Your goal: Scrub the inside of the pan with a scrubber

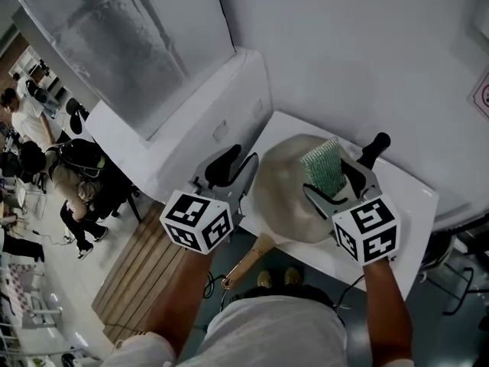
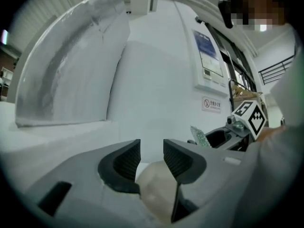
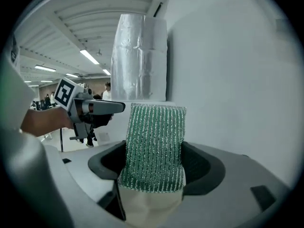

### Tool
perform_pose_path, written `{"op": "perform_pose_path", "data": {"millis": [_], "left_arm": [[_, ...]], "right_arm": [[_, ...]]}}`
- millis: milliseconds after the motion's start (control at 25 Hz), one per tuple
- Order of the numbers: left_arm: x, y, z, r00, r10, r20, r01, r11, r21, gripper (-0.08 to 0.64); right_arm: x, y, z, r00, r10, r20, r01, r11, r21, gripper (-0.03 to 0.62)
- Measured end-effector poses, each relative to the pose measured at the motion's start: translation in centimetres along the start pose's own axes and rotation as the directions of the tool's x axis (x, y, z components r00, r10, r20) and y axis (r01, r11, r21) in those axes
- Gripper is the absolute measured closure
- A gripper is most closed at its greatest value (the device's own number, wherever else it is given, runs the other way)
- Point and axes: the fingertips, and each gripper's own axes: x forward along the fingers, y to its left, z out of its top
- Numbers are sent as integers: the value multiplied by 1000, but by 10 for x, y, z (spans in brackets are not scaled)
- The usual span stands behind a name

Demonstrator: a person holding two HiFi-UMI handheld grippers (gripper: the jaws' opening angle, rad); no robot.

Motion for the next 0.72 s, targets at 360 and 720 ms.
{"op": "perform_pose_path", "data": {"millis": [360, 720], "left_arm": [[-27, -37, 70, 977, -48, 206, 22, 991, 130, 451], [-35, -66, 88, 955, -97, 282, 54, 986, 159, 517]], "right_arm": [[-31, 11, 61, 962, 60, 265, -61, 998, -5, 241], [-57, 23, 95, 877, 107, 469, -108, 994, -25, 241]]}}
